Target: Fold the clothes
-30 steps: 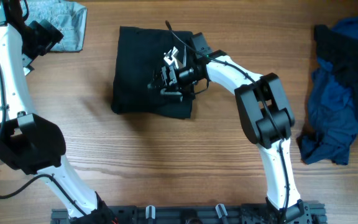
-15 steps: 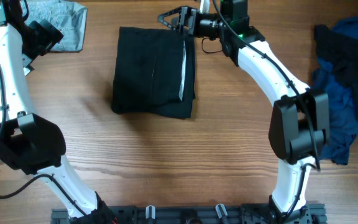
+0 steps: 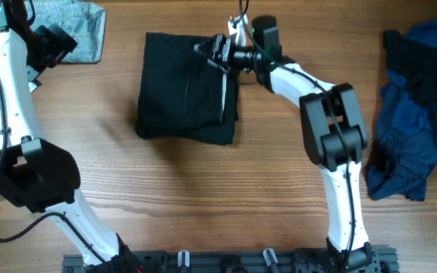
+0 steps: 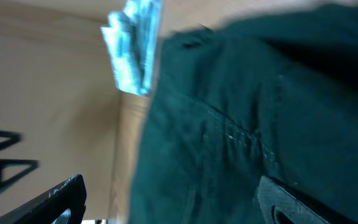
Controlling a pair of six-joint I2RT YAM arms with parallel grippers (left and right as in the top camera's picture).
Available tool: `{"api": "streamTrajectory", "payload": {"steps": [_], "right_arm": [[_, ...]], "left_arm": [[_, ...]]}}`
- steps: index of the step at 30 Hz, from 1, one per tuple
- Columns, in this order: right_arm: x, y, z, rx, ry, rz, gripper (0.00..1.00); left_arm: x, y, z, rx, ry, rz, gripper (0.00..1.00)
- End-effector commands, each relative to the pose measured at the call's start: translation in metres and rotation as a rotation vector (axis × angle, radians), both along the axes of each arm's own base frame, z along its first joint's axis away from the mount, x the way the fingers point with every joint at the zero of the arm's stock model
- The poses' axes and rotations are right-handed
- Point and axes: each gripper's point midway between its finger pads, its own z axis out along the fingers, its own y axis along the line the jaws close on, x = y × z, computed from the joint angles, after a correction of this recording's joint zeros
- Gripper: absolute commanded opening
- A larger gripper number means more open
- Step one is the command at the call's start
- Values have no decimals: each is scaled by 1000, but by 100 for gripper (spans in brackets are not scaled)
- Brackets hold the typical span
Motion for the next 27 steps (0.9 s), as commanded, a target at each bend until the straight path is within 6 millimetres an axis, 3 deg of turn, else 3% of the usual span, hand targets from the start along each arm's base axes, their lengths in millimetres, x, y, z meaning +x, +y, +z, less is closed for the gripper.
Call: {"api": "streamTrajectory", "payload": {"steps": [1,3,6,7,8,12,14,21,27], "right_arm": [[-6,0,-22,-25,16,17,90],[-2,-1,-13,-3,-7,20,91],[8,-1,23,93,-91,49,99],[13,0,48,144,-153,67,100],[23,-2,86,199,-229,70,100],[40,-13,169,248,-403,85,100],[46,-23,196,253,-447,80,100],[56,-71,287,202,-624,-1,100],[74,-144,321,-14,-549,-356,100]], "left_arm": [[0,4,18,18,-45,20,100],[0,4,18,18,-44,20,100],[0,4,18,18,-45,20,100],[0,3,18,17,-45,19,100],[0,2,18,9,-47,16,100],[8,-15,19,-52,-78,-111,100],[10,-21,20,-71,-89,-168,100],[16,-41,23,-151,-133,-282,100],[22,-44,25,-140,-156,-295,100]]}}
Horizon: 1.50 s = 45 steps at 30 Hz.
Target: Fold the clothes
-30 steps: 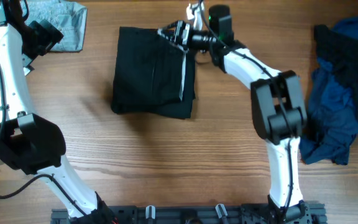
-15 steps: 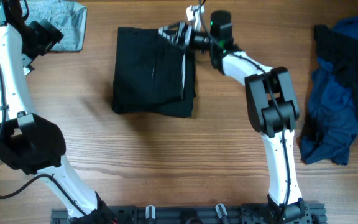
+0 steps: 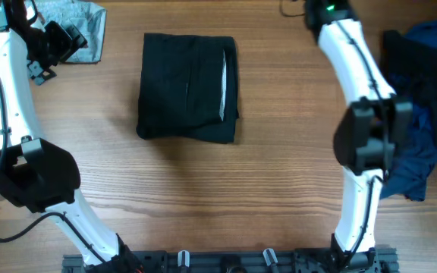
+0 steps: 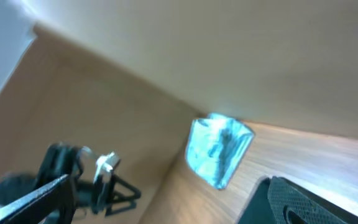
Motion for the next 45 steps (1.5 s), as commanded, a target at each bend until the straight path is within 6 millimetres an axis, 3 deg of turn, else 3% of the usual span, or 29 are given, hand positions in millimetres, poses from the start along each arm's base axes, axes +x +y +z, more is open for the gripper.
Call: {"api": "streamTrajectory", "payload": {"steps": [1,4,6,8,11,14,18,24,31,36,45], "right_arm": [[3,-59,68,-142,-123,-325,100],[-7,-114,69,-401,-103,-598,99],[-31,-182,62,-728,-26,-913,100],[-52,-220,56,-918,40,-1058,100],[-76,-247,23,-1086,184,-1046,100],[-98,-253,-21,-1044,395,-947,100],[-114,-267,-54,-937,596,-917,100],[-121,-299,-59,-913,639,-906,100],[-122,-304,-60,-902,644,-899,100],[-121,-302,-60,-897,641,-892,100],[-117,-293,-58,-859,626,-861,100]], "left_arm": [[7,-9,21,3,-78,-58,98],[14,-16,22,53,-101,-142,97],[21,-33,24,107,-133,-285,97],[26,-49,26,124,-154,-350,97],[29,-54,16,175,-122,-359,96],[27,-53,-12,156,-38,-306,100],[28,-93,-41,-111,-19,-375,100],[26,-106,-97,-227,86,-402,100],[20,-116,-149,-318,183,-435,100],[19,-132,-165,-424,165,-510,100],[23,-133,-183,-430,154,-533,100]]}}
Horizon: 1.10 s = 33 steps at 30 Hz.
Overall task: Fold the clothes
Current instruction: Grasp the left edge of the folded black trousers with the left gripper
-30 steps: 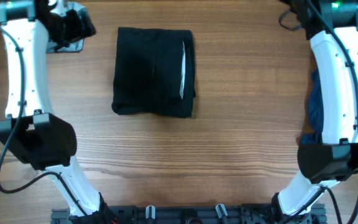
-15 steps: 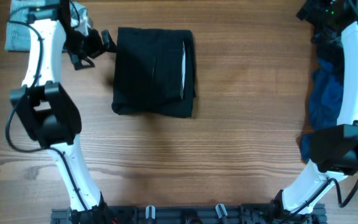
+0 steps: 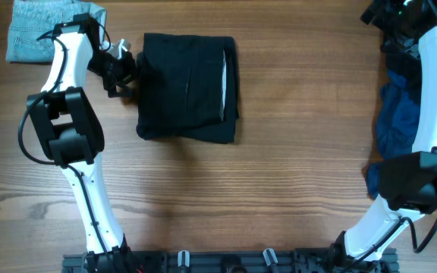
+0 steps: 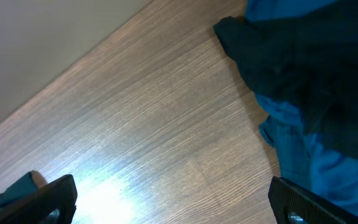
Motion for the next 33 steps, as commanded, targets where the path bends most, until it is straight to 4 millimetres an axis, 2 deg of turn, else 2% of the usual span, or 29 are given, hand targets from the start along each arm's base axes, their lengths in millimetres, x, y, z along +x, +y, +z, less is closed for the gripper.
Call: {"api": "streamTrajectory", "payload": {"steps": [1,7,12,16,30,32,33], "right_arm": [[3,7,0,23,-10,30,100],[5,11,0,43,-19,41,100],[8,18,1,78,-32,66,100],[8,19,1,81,-32,67,100],[8,28,1,127,-35,97,100],[8,29,1,131,-36,100,100],[8,29,1,131,-36,100,100]], "left_arm": [[-1,-5,-9,-44,-17,-33,100],[-1,-7,-12,-49,-26,-56,100],[-5,-11,-26,-80,12,-51,100],[-7,-20,-36,-140,32,-45,100],[-22,-56,-67,-155,73,-154,100],[-22,-58,-69,-155,70,-159,95],[-22,-58,-69,-155,70,-161,87]]}}
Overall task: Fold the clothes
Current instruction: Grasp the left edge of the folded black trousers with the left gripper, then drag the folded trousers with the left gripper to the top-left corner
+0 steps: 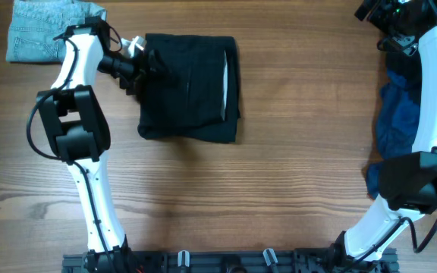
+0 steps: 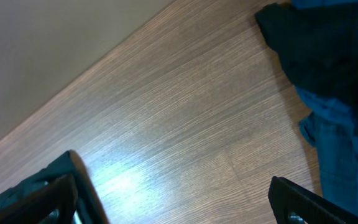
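Observation:
A black garment (image 1: 188, 87) lies folded into a rectangle at the table's far middle. My left gripper (image 1: 144, 62) reaches in from the left and sits on the garment's upper left edge; its dark fingers blend with the cloth, so their state does not show. My right gripper (image 1: 373, 10) hangs at the far right corner, next to a heap of blue and dark clothes (image 1: 410, 114). In the right wrist view that gripper (image 2: 176, 205) is open over bare wood, and the heap (image 2: 331, 68) lies at the upper right.
A folded light denim piece (image 1: 42, 26) rests at the far left corner, behind the left arm. The wooden table (image 1: 294, 174) shows bare wood between the black garment and the heap. A rail of arm mounts (image 1: 226, 262) runs along the front edge.
My left gripper was just off the black garment's left edge and now lies on that edge. The right gripper has shifted slightly; the heap sits further right in its view.
First my right gripper was at the black garment's top right corner and the left arm near the denim piece. Then the right gripper was off the garment at the table's far edge. Later it was at the heap, the left beside the garment, now on its edge.

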Controlling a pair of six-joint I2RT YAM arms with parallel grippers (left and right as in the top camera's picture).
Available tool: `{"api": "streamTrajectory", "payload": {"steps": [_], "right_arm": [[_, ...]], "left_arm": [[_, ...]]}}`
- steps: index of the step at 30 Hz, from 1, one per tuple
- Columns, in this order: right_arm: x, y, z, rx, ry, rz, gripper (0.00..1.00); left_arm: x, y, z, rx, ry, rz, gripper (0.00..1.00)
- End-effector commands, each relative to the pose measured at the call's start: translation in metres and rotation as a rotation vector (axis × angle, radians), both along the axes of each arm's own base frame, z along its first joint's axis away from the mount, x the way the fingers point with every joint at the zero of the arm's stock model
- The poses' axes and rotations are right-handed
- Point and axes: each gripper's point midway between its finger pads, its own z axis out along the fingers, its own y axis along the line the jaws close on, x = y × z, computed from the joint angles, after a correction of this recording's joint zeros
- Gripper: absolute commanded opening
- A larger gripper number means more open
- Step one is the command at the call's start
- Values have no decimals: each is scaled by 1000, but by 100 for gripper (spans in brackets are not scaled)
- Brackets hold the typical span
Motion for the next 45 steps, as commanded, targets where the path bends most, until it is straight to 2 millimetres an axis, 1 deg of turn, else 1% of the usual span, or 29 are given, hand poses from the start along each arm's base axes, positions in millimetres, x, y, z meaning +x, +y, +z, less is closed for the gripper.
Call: {"api": "streamTrajectory", "payload": {"steps": [1,2,3,4,5,6,7,12,15,17,20,23,25,26,30,34,37,38,45], "right_arm": [[0,6,-1,20,1,25,100],[0,6,-1,20,1,24,100],[0,6,-1,20,1,24,100],[0,6,-1,20,1,24,100],[0,6,-1,20,1,24,100],[0,6,-1,19,1,24,100],[0,6,-1,19,1,24,100],[0,6,-1,18,1,25,100],[0,5,-1,12,1,22,100],[1,5,-1,11,-2,22,100],[3,5,0,9,-10,22,100],[4,4,1,8,-15,22,100],[4,4,1,9,-15,22,100],[4,4,1,9,-15,22,100],[4,4,1,8,-16,22,100],[4,4,1,8,-15,23,100],[3,5,1,9,-12,23,100],[3,5,0,9,-11,23,100],[-2,5,-3,12,12,23,100]], "left_arm": [[-25,-8,-70,69,119,-70,74],[-25,-8,-70,69,116,-70,59],[-24,-8,-70,69,113,-69,47],[-24,-8,-70,69,113,-69,27],[-24,-8,-70,69,114,-69,15],[-25,-8,-70,69,117,-69,6],[-25,-8,-70,69,118,-69,4],[-26,-8,-69,69,126,-66,4],[-23,-6,-62,69,118,-61,4],[-16,-4,-51,72,86,-57,4],[-1,-1,-26,83,8,-52,4],[20,6,6,134,-108,-47,4],[34,13,29,189,-192,-37,4],[45,18,44,226,-247,-19,4],[79,36,90,342,-442,27,4],[100,50,126,402,-569,69,4],[107,64,139,417,-606,98,4],[109,74,142,423,-613,116,4],[117,129,150,439,-620,257,4]]}}
